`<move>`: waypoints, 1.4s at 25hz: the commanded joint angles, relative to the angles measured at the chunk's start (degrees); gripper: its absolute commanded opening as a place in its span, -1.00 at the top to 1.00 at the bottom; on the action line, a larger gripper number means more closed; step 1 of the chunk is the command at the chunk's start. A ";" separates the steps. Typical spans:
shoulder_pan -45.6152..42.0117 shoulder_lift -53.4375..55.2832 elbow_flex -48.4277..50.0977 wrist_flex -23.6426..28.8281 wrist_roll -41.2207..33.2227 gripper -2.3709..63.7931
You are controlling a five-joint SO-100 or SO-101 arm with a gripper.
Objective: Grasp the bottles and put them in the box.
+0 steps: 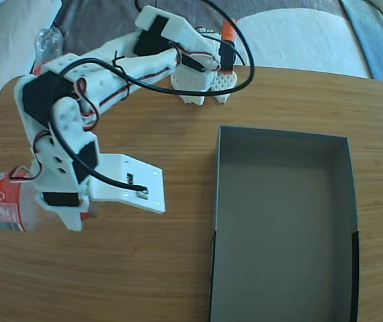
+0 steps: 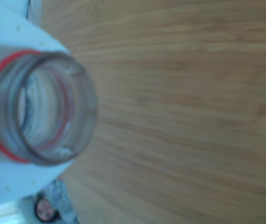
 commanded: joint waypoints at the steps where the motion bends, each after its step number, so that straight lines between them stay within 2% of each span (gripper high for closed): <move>1: -2.29 6.24 -3.16 3.87 -0.88 0.60; 4: -5.36 6.50 -3.96 3.87 -3.43 0.68; 13: -13.36 9.49 -3.25 3.87 -3.34 0.69; 17: -14.59 10.28 -3.52 3.78 -3.78 0.94; 33: -21.62 10.37 -3.52 3.78 -4.13 0.94; 35: -22.85 10.37 -3.52 3.78 -6.42 0.94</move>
